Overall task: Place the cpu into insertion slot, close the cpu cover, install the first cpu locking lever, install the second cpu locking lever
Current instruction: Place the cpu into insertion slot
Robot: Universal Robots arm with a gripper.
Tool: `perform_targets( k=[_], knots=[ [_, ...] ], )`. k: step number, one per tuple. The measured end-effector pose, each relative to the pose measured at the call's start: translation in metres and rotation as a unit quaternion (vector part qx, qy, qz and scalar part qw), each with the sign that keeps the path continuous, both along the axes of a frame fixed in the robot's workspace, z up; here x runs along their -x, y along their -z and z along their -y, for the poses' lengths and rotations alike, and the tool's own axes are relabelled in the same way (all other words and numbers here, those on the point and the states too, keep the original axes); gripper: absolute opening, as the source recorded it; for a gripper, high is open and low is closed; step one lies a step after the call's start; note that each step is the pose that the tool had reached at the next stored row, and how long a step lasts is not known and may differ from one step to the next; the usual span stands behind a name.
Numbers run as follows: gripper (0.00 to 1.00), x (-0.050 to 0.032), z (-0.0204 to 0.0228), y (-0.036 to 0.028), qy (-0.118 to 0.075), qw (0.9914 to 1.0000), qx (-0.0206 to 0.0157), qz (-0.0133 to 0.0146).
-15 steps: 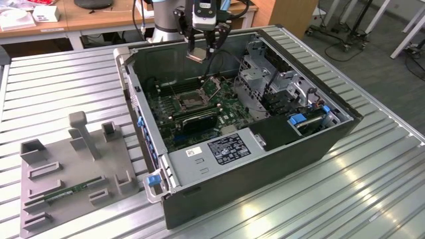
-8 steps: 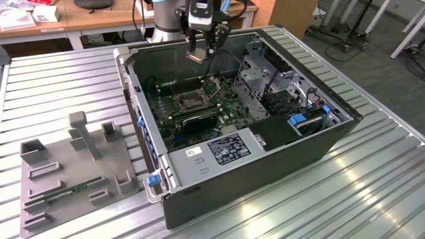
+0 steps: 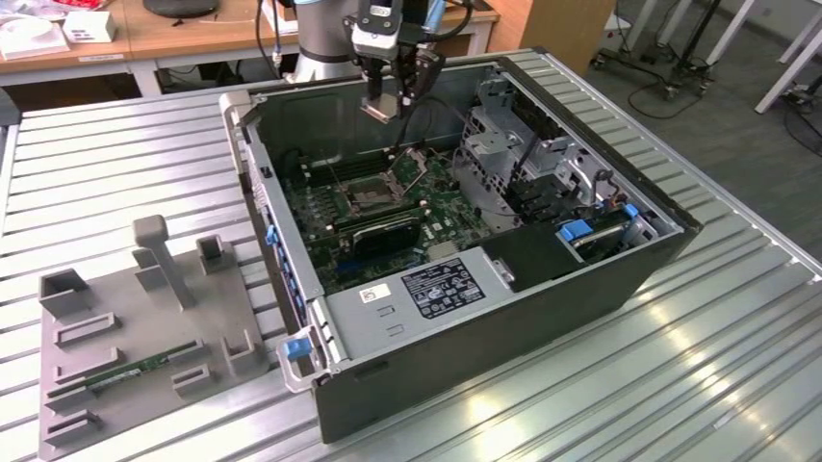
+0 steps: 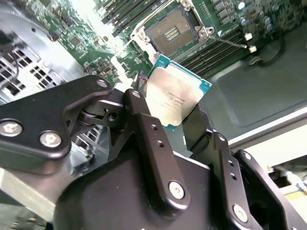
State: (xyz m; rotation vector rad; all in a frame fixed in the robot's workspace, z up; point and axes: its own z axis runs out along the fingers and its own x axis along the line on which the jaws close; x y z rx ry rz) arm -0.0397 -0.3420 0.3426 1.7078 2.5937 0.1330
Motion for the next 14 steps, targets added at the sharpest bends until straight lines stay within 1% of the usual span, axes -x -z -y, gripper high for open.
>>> perform_targets(
  k=[3,5,7,10,12,14],
  knots=[
    [0.54,0.0,0.0,0.0007,0.026,0.99966,0.0,0.0],
    [0.54,0.0,0.0,0.0012,0.044,0.99903,0.0,0.0],
    [0.54,0.0,0.0,0.0017,0.061,0.99812,0.0,0.0],
    [0.54,0.0,0.0,0.0025,0.087,0.99618,0.0,0.0],
    [0.54,0.0,0.0,0.0032,0.106,0.99441,0.0,0.0],
    [0.54,0.0,0.0,0.0038,0.123,0.99242,0.0,0.0]
  ],
)
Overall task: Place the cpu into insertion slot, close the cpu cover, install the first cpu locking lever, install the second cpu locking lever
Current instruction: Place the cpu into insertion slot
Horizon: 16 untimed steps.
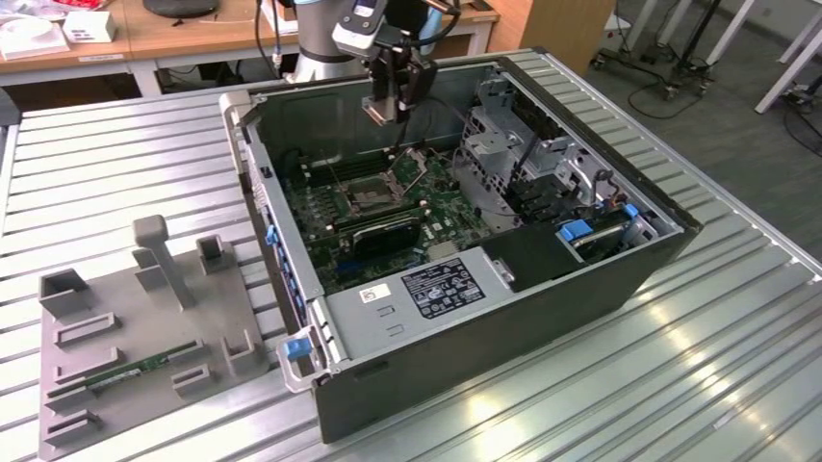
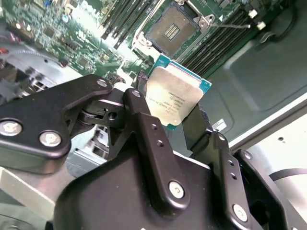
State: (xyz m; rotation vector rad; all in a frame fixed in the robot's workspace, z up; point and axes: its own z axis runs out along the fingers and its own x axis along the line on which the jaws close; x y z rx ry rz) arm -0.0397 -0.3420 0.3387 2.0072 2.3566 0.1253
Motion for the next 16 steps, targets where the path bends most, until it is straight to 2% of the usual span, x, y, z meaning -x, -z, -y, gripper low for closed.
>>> perform_targets(
  k=[4,9,10,12,16],
  knots=[
    [0.54,0.0,0.0,0.0011,0.029,0.99958,0.0,-0.0001],
    [0.54,0.0,0.0,0.0011,0.03,0.99954,0.0,0.0],
    [0.54,0.0,0.0,0.0011,0.03,0.99954,0.0001,-0.0009],
    [0.54,0.0,0.0,0.0013,0.03,0.9995,0.0002,-0.0085],
    [0.54,0.0,0.0,0.0012,0.03,0.99948,0.0004,-0.0109]
  ],
)
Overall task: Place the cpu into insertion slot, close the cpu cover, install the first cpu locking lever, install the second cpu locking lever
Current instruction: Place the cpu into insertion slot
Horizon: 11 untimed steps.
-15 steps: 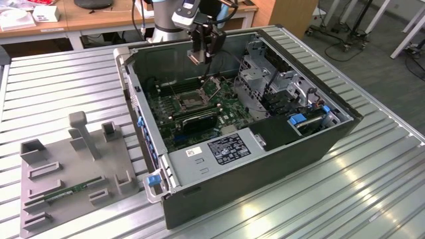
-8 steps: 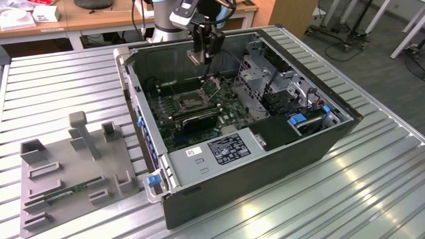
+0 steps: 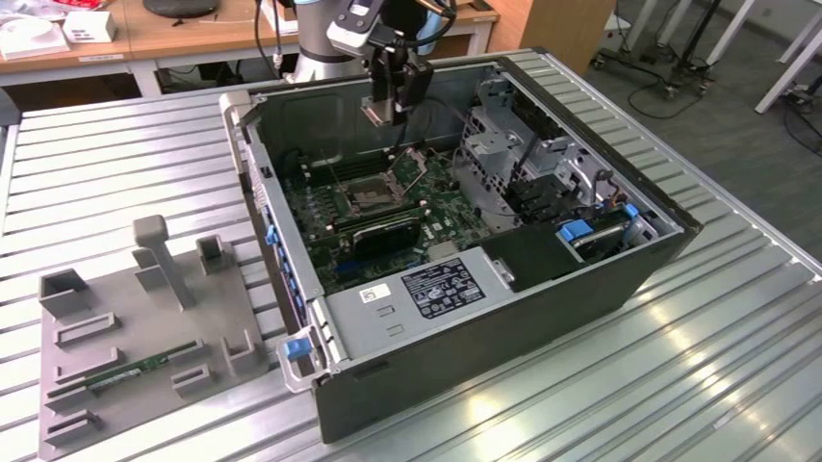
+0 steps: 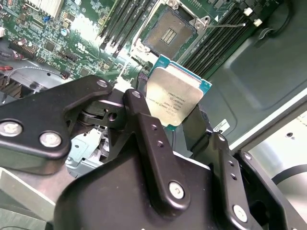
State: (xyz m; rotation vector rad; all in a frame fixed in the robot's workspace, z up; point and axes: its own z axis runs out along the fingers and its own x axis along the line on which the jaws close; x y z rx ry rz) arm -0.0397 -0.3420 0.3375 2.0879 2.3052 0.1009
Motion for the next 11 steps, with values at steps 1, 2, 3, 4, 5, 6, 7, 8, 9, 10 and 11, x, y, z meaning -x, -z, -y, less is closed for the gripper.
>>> perform_targets(
  k=[1,2,3,4,5,6,7,8,9,10,11],
  knots=[
    [0.54,0.0,0.0,0.0,0.0,1.0,0.0,-0.0012],
    [0.54,0.0,0.0,0.0,0.0,1.0,0.0,-0.0014],
    [0.54,0.0,0.0,0.0,0.0,1.0,0.0,-0.0015],
    [0.54,0.0,0.0,0.0002,0.0,1.0,0.0,-0.0016],
    [0.54,0.0,-0.0001,0.0005,0.0,1.0,0.0,-0.0017],
    [0.54,0.0,0.0,0.0009,0.0,1.0,0.0,-0.0018],
    [0.54,0.0,0.0,0.0016,0.0,1.0,0.0,-0.002],
    [0.54,0.0,0.0,0.0022,0.0,1.0,0.0,-0.0021],
    [0.54,0.0,0.0,0.0029,0.0,1.0,-0.0001,-0.0022],
    [0.54,0.0,0.0,0.0035,0.0,1.0,0.0,-0.0023],
    [0.54,0.0,0.0,0.0043,0.0,1.0,0.0,-0.0025]
  ],
)
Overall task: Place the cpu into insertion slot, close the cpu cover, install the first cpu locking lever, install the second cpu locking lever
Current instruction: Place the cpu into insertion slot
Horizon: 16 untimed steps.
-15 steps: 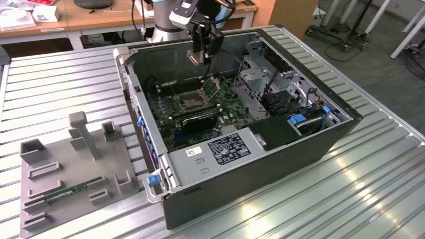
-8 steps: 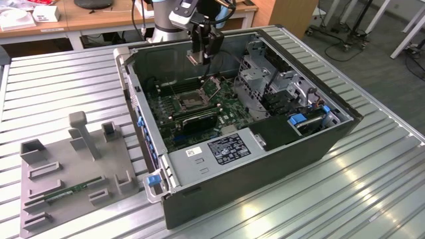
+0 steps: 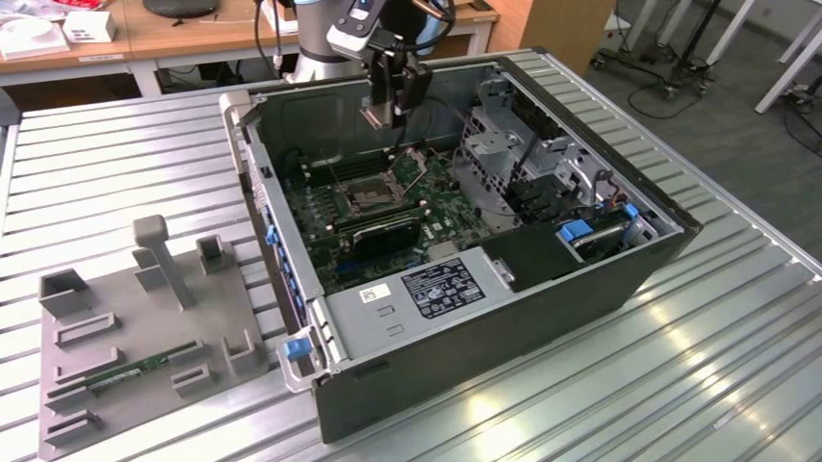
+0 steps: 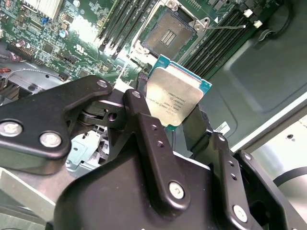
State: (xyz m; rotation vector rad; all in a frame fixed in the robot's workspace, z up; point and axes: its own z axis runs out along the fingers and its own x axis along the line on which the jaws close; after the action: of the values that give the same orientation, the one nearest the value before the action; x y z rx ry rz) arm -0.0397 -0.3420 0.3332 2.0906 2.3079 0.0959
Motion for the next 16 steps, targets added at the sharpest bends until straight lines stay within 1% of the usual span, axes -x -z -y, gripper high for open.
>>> perform_targets(
  k=[7,16],
  knots=[
    [0.54,0.0,0.0,0.0073,0.0,1.0,0.0,-0.0005],
    [0.54,0.0,0.0,0.0085,0.0,1.0,0.0,-0.0005]
  ],
)
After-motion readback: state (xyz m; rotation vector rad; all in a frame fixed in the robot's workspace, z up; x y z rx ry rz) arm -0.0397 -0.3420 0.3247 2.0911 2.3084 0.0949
